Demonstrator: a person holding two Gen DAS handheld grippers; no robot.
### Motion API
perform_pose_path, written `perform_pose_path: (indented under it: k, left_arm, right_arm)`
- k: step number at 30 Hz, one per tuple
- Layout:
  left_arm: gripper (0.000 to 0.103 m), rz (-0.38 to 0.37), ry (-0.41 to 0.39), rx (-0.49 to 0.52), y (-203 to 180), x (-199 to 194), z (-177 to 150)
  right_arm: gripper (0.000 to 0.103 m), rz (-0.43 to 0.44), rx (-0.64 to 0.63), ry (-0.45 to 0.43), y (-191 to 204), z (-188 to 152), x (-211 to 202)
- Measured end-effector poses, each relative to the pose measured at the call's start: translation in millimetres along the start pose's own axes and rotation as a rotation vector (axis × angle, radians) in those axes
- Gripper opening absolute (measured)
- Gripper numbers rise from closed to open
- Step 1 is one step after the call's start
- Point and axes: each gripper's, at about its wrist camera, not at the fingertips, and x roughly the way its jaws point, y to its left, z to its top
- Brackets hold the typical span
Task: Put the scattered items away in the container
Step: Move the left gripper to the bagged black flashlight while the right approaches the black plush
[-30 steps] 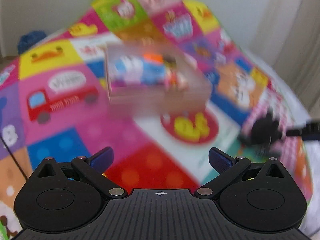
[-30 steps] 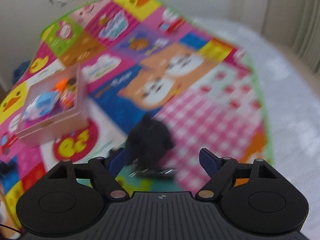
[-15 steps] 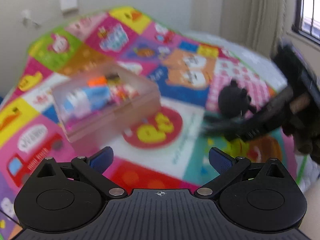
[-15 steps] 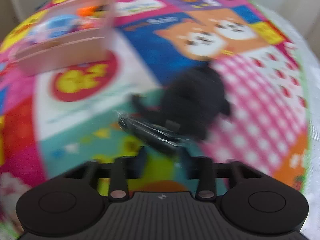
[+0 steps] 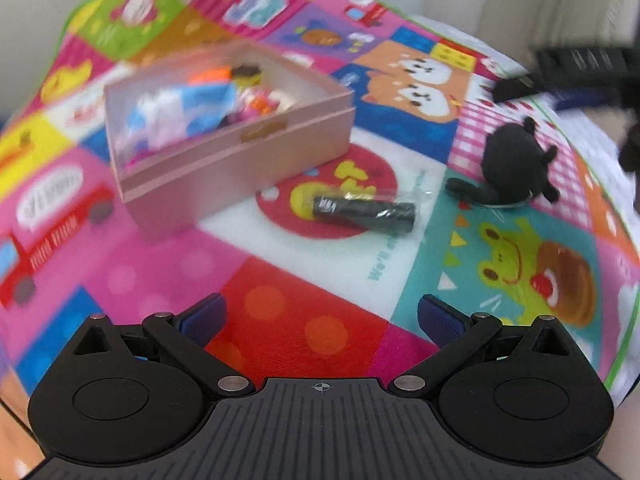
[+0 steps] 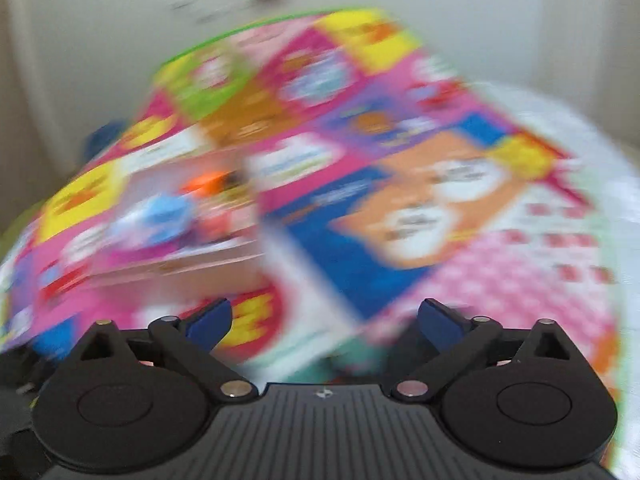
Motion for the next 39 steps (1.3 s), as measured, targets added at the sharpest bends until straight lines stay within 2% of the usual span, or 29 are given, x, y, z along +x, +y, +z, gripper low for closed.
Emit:
perform_pose_path:
  k: [2,3,4,5,6,7,9,14,17,19,21,24,26,27,28,30,32,35,39]
  left_arm:
    - [0.103,0.006,0.034,-0.068,7,9,-1]
    - [0.103,0.023,0.038,-0.078,9,12,-2]
    - [0.103,0.054,0.031,-0.068,9,13,-2]
    - [0.103,0.089,0.021,-0.051,8,14,-3]
    - [0.103,0.122,0.012,-0.031,6,15,-3]
    - [0.103,0.137,0.005,-0.015,6,17,-4]
    - [0.103,0.142,0.005,-0.011,6,20,-5]
    - [0.103,0.145,-0.012,-0.004,7,23,-8]
    - [0.103,0.150,-0.022,-0.008,6,26,-9]
    - [0.103,0.151,-0.025,-0.006,5,27,-9]
    - [0.103,0.149,-0.025,-0.008,6,28,-9]
    - [0.103,0.147,-0.025,-0.009,6,28,-9]
    - [0.103,0.147,-0.025,-0.010,6,28,-9]
    - [0.103,0.147,-0.025,-0.011,7,29,-9]
    - [0.103,0.147,-0.025,-0.010,7,29,-9]
    - [0.103,0.146,-0.024,-0.010,7,28,-9]
    - [0.103,0.146,-0.022,-0.012,7,29,-8]
    - [0.103,0.139,-0.019,-0.031,9,30,-8]
    - [0.103,0.132,-0.028,-0.039,10,31,-11]
  right_arm:
    - [0.099,-0.040,0.085,-0.009,-13,-9,4]
    - [0.092,-0.028,0.105,-0.031,-13,-14,3]
    - [0.082,-0.016,0.091,-0.061,-7,-18,2]
    - [0.076,-0.011,0.052,-0.089,4,-21,1]
    - [0.066,0.004,0.012,-0.099,16,-22,2]
    - [0.057,0.044,-0.005,-0.078,26,-21,7]
    - [0.048,0.138,0.036,0.004,37,-16,23]
    - [0.048,0.204,0.147,0.159,43,-20,66]
    - [0.049,0.328,0.137,0.284,53,-32,79]
    - [0.049,0.395,0.097,0.296,61,-36,74]
    - [0.049,0.403,0.084,0.255,63,-34,65]
    - [0.051,0.329,0.108,0.139,51,-24,47]
    - [0.066,0.222,0.126,0.016,38,-18,28]
    - [0.081,0.147,0.136,-0.061,31,-16,18]
    - [0.091,0.057,0.150,-0.137,24,-14,8]
    - [0.094,-0.090,0.196,-0.216,7,-13,-4]
    - [0.095,-0.147,0.268,-0.187,-13,-15,0]
    - [0.095,-0.149,0.350,-0.072,-34,-21,18]
    - [0.096,-0.159,0.290,0.023,-30,-29,40]
